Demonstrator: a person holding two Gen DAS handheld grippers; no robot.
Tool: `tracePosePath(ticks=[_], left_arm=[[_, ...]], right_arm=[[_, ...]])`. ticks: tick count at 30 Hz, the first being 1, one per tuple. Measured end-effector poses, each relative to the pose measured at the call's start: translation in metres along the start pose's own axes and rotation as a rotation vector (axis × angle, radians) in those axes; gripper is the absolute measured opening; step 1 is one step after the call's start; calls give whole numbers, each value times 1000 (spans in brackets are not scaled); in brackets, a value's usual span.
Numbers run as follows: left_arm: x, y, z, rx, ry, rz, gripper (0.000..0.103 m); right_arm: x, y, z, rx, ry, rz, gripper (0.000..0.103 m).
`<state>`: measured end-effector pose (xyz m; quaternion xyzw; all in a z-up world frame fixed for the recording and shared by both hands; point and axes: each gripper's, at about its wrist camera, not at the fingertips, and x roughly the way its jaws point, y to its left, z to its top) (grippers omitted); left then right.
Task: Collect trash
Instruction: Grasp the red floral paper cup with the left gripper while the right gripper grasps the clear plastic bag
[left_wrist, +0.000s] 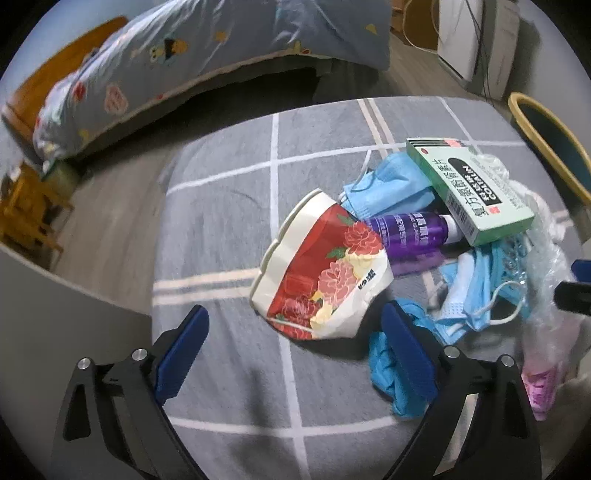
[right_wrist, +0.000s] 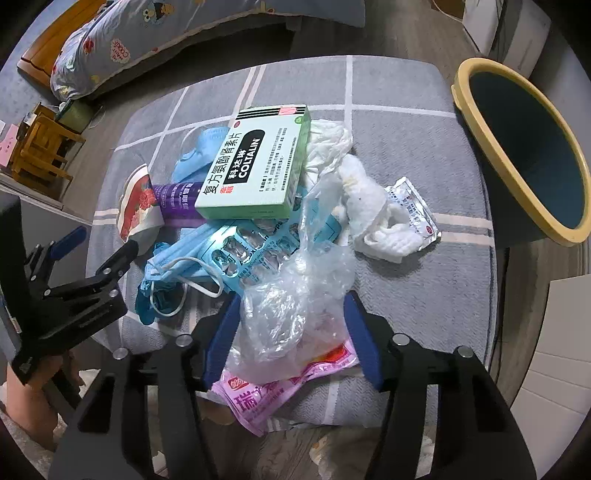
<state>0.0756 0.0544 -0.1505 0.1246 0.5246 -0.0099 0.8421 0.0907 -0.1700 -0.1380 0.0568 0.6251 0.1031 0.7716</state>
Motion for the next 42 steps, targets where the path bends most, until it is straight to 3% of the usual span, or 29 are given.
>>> tracePosePath(ticks=[1,3,7,11,16,27,37,40,41,42], left_arm=[[1,-3,1,11,-1,7,93],[3,-6,2,23,1,11,79],[4,-10,5,38,-1,-9,65],[7,-14,6,47,12,-29,34],[0,-7,8,20,-19,-29,28],[-26,31,18,-185,-123,-168,6],[-14,21,10,-162,-51,-184,7],[-17,5,2,-105,-28,-181,25],[-17,1,1,-78,-25,-165,39],[-15,-3,0,-51,-20,-149,44]], right_arm=[[1,0,0,-2,1,2,54],[2,0,1,-8,5,2,49],[3,1,2,-25,2,-2,39],[1,1,6,-24,-15,7,31],[-8,4,10,-40,-53,10,27],[-40,10,22,-77,-177,25,24],[-46,5,26,-54,-189,65,24],[-45,4,26,-42,-180,75,24],[-44,4,27,-41,-179,77,24],[-44,4,27,-41,-178,79,24]])
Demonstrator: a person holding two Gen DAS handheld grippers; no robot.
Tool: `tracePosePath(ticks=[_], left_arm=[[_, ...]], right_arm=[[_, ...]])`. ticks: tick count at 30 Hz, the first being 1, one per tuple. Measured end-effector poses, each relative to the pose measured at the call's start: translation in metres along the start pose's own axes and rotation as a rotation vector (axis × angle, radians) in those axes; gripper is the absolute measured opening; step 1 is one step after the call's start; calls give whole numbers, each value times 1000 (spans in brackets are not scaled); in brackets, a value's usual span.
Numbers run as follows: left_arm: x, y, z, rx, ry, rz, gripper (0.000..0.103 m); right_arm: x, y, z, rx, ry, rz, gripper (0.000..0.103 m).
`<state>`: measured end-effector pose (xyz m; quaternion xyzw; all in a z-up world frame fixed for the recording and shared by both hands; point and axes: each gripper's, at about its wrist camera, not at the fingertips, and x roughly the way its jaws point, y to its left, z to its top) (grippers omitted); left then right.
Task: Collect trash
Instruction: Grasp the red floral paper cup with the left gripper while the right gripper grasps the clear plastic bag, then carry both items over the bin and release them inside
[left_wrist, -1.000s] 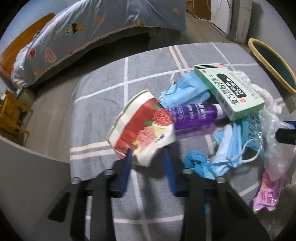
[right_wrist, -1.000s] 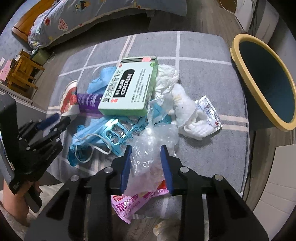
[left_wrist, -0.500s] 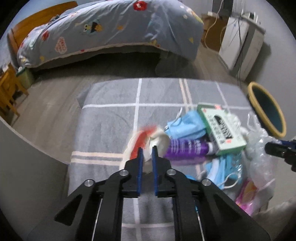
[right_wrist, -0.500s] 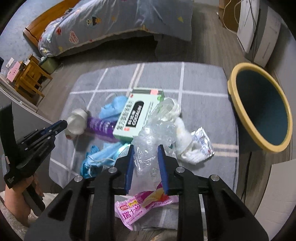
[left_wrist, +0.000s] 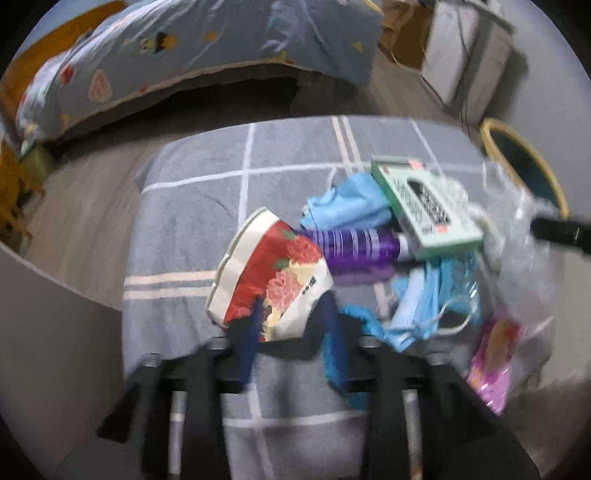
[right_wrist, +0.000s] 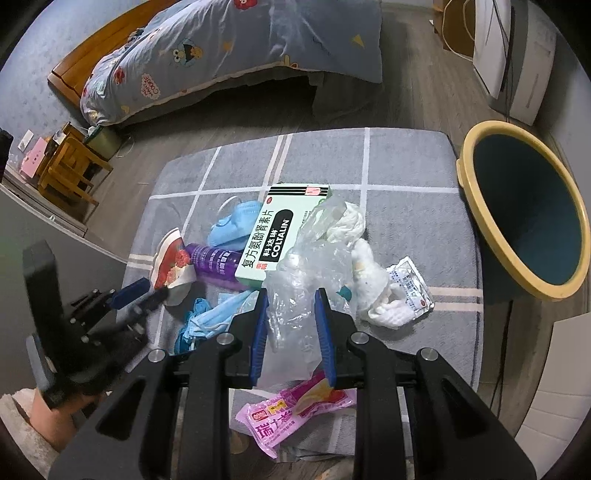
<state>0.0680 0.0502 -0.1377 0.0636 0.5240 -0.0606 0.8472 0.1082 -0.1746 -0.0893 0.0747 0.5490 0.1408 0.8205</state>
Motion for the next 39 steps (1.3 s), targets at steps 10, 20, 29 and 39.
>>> tracePosePath(ticks=[10,20,29,39], left_arm=[[18,-3,4,68,32,56,16],[-27,8,29,-28,-134,-9,11],[-73,-5,55,-27,-264,-63,11],[-112,-71,93,86,-367,-163,11]], right_arm=[[1,3,4,-26,-7,2,24],[-33,-3,25,-20,-114,27,24],[-73,-31,48,11,-208,27,24],[-106,-106,68,124,-296,0,24]])
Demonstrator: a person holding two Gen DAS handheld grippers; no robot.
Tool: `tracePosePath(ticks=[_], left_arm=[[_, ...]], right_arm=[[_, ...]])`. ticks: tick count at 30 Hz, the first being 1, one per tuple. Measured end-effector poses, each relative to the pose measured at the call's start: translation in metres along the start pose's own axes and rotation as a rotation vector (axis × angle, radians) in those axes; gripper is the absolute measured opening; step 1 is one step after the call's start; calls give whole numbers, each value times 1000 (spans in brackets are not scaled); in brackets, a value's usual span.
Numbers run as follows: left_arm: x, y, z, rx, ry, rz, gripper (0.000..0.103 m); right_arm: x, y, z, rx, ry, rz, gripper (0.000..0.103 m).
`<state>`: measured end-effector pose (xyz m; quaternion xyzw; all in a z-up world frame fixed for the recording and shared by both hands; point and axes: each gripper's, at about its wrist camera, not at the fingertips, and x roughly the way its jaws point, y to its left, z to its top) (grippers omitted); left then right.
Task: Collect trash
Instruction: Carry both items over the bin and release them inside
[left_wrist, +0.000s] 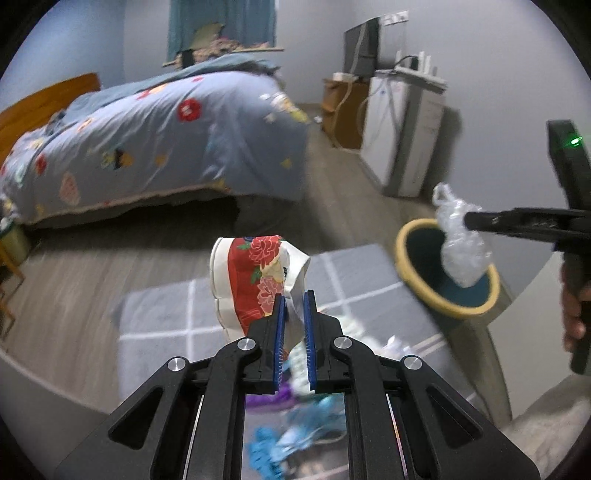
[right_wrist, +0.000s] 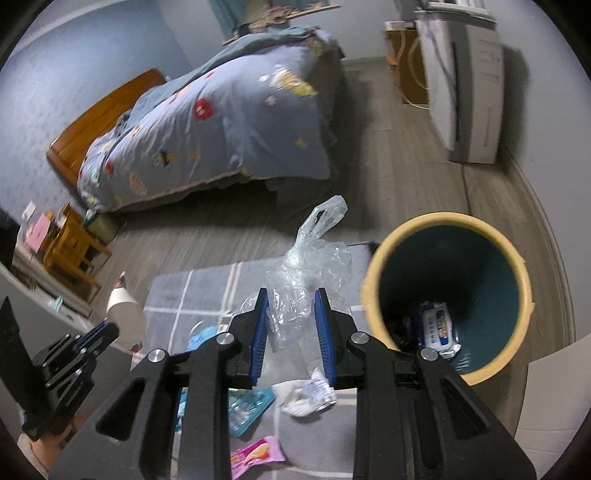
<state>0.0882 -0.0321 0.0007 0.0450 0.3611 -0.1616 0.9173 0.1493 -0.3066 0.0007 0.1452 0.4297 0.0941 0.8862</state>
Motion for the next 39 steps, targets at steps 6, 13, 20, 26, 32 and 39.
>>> tracePosePath(ticks=[6,13,20,26,32,39], left_arm=[[14,-47,28,82,-24,-67,11],[49,-106,46,170,2,-158,11],[85,-149,50,231,45,-221,11],[115,-176,47,283,97,-256,11],[148,-194,41,304,150,-296,11],[179,-211,38,350,179,-290,11]], right_arm=[[3,-42,11,59,-4,-22,24],[20,-87,18,110,13,-86,24],[37,-130,21,121,40,-192,24],[51,-165,21,130,70,-276,24],[67,-180,17,103,110,-341,24],[77,-184,15,97,127,-365,24]])
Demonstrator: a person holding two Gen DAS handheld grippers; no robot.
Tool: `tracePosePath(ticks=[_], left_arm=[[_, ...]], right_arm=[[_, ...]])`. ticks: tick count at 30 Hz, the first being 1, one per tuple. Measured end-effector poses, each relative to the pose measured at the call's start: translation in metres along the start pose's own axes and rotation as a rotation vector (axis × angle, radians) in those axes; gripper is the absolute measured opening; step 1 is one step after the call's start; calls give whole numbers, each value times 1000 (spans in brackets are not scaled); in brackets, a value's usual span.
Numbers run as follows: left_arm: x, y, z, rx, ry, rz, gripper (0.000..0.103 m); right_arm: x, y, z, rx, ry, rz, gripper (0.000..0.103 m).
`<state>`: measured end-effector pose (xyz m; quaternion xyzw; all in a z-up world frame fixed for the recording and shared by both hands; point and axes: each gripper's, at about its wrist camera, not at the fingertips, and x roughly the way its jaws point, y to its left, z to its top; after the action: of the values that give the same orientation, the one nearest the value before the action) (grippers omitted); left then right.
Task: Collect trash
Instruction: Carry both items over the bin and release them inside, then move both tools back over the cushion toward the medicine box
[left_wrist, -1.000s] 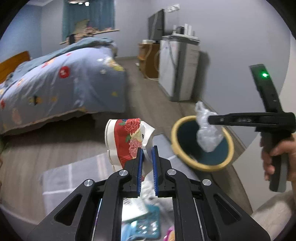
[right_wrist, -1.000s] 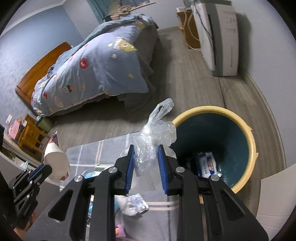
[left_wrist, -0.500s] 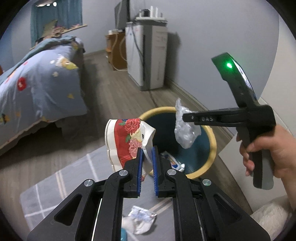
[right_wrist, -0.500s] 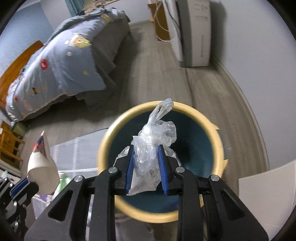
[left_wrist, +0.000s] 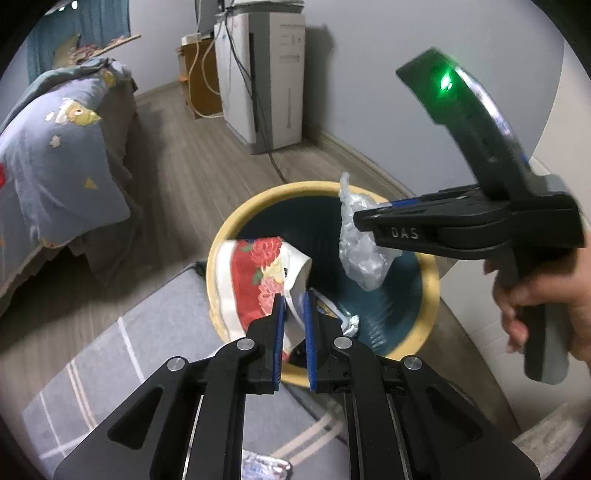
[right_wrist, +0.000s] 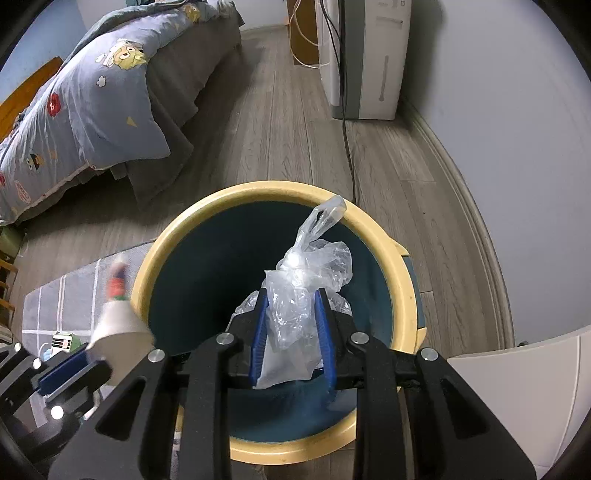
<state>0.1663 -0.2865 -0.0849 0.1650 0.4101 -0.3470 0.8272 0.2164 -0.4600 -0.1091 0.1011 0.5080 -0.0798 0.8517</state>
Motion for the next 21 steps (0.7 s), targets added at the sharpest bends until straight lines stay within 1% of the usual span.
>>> tracePosePath(ticks=[5,8,9,10,12,13,14,15,16,17,18,20,21], left_arm=[[6,0,-1,8,9,7,11],[3,3,-3,-3,2,7,17],[1,4,-4,-5,1,11,21],[1,5,-5,-8,0,13,23],[-4,7,-9,-15,-8,20,35],[-7,9,-10,-19,-13,24,38],[-11,11,-11,-24,-18,29,44],[-15,12,-13,-28,-23,32,49],[-22,14,-15,-35,-30,38,51],[-27,16,-17,-42,-36,46,59],[-33,18,-18,-48,-42,52,70],[-48,23,-22,-65,-64,72,78],[-57,27,-25,-78,-72,88,81]], right_arm=[[0,0,0,0,-7,-11,25],[1,0,0,-4,-8,-22,30],[0,0,0,-1,-7,-26,36],[0,0,0,1,-10,-29,40],[-2,0,1,-1,-15,-40,56],[-3,0,0,2,-18,-42,59],[-4,0,1,7,-19,-38,65],[-5,1,1,9,-21,-35,72],[-7,1,1,10,-26,-36,77],[-10,2,1,12,-36,-38,86],[-13,3,2,12,-45,-37,92],[-19,4,3,13,-60,-38,97],[-21,5,3,15,-66,-44,97]])
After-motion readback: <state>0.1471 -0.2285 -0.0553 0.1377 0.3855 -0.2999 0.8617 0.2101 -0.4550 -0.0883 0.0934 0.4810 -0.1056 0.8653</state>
